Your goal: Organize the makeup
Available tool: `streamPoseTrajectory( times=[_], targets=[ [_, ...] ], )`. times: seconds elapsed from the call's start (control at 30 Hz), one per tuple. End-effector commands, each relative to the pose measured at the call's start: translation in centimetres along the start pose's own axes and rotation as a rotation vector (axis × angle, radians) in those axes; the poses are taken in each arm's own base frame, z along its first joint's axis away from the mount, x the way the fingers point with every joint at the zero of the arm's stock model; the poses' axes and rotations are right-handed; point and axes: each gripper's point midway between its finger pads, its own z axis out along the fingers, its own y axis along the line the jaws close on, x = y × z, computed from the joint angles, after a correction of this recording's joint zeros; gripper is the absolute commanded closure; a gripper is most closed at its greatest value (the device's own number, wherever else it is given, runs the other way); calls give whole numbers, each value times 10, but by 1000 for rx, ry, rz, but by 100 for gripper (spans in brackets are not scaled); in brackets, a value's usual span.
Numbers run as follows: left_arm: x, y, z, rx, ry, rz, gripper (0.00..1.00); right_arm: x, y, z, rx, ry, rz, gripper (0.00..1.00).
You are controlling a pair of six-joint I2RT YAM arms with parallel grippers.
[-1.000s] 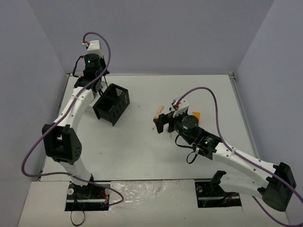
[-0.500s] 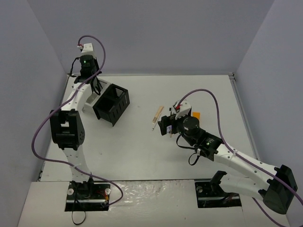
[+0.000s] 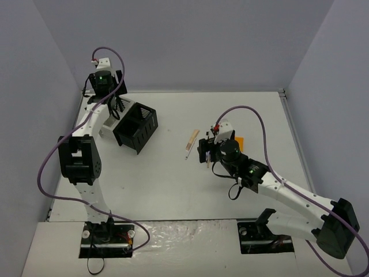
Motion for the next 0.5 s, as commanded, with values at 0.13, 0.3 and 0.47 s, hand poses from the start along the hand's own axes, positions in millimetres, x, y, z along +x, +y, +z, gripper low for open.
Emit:
streamPoseTrajectory(
  times=[0.13, 0.3, 0.47],
  targets=[
    [-101, 7, -153, 53, -116, -142, 12, 1, -31, 37, 173, 98, 67, 44],
    [-67, -2, -209, 165, -37, -166, 11, 18, -45, 63, 222, 171, 105, 60],
    [-4, 3, -241, 204, 58, -135, 11, 37, -58, 92, 263, 245, 110, 70]
  ],
)
